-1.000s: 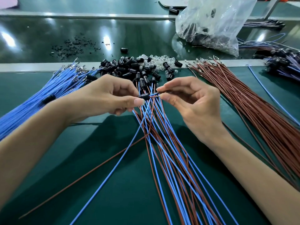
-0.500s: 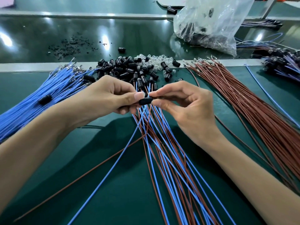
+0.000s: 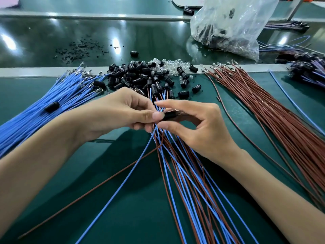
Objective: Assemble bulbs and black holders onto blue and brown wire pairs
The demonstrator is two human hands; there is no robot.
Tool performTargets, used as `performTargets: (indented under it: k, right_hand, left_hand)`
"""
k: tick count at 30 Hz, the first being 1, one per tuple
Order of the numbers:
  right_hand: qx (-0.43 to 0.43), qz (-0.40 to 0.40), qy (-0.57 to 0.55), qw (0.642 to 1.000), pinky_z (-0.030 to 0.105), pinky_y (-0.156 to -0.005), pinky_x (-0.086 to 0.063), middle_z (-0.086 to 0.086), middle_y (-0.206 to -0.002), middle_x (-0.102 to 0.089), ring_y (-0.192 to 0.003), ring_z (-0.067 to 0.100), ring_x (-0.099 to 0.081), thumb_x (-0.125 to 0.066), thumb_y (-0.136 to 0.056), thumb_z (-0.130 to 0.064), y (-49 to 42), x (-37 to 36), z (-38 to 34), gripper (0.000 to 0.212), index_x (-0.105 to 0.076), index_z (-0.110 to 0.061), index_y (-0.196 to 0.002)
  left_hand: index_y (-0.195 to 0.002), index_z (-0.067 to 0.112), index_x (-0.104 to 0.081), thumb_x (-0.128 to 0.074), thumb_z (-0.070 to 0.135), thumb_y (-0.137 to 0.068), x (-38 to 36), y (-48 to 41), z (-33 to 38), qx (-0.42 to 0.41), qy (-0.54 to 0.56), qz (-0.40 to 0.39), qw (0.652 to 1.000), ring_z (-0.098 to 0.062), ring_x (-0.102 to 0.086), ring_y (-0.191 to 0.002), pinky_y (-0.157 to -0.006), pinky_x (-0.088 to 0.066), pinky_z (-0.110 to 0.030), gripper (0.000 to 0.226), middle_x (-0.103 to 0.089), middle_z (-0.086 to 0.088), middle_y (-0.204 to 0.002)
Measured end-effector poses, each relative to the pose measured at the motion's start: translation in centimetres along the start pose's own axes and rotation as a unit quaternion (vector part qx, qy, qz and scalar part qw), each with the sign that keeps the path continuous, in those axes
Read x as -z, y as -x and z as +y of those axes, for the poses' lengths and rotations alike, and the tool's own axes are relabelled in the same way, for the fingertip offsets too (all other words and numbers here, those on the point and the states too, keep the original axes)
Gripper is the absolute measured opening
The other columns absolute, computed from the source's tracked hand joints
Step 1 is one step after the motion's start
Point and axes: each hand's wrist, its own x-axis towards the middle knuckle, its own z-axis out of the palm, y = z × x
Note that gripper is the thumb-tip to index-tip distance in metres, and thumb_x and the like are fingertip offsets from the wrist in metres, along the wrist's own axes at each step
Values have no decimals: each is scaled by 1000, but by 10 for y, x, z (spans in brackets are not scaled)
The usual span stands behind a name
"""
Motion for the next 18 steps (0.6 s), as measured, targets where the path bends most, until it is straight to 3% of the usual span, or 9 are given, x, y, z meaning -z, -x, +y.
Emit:
performTargets:
  k: [5,10,13,15,18]
  right_hand:
    - [-28,-28,0,999,9,-69,-47,-5,-78,-69,-70,3,-65,-77,-77,-9,2,0,-1,16,-72,-3,-90]
    - [-72,-37,-57,995,29,-67,-54,4,-78,-68,-69,17,-65,-72,-83,-13,3,3,-1,13,-65,-3,-87]
    - [-87,-48,-67,993,25,-66,-52,3,-78,-68,-70,16,-64,-72,-82,-11,0,4,1,9,-65,-5,-85]
    - [-101,-50,-86,990,21,-66,-50,0,-78,-68,-69,12,-64,-72,-81,-9,-1,4,3,8,-66,-6,-84]
    - [-117,-46,-113,986,13,-64,-44,-7,-74,-66,-66,0,-60,-73,-81,-9,-1,4,4,8,-67,-5,-84]
  left_hand:
    - [-56,19,-67,-65,36,-67,-2,1,-1,12,-6,-29,999,-1,-46,-48,-46,-35,-7,20,-59,3,-53]
    - [-55,25,-61,-72,34,-78,0,-1,-5,29,-6,-34,999,-5,-44,-53,-47,-32,-9,26,-54,4,-53]
    - [-54,22,-59,-68,36,-73,4,-2,-7,57,-2,-38,998,-12,-40,-58,-52,-29,-17,25,-52,-3,-57]
    - [-53,22,-60,-80,34,-69,5,-2,-7,68,0,-47,997,-19,-36,-61,-56,-22,-26,28,-50,-11,-65]
    - [-54,22,-63,-67,42,-63,5,-2,-7,73,7,-43,996,-14,-38,-57,-51,-23,-22,22,-51,-6,-58]
